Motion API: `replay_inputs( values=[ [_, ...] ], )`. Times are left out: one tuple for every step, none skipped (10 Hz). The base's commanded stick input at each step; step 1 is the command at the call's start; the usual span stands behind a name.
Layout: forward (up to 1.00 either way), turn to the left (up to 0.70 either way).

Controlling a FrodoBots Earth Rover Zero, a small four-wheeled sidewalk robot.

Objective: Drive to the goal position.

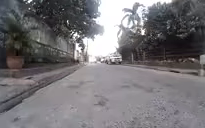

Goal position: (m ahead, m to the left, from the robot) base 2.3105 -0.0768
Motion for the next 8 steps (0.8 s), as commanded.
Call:
replay_inputs(
  values=[
    [1.00, 0.12],
    [1.00, 0.12],
    [1.00, 0.12],
    [1.00, 0.12],
    [1.00, 0.07],
    [1.00, 0.01],
    [1.00, -0.04],
    [1.00, -0.09]
  ],
)
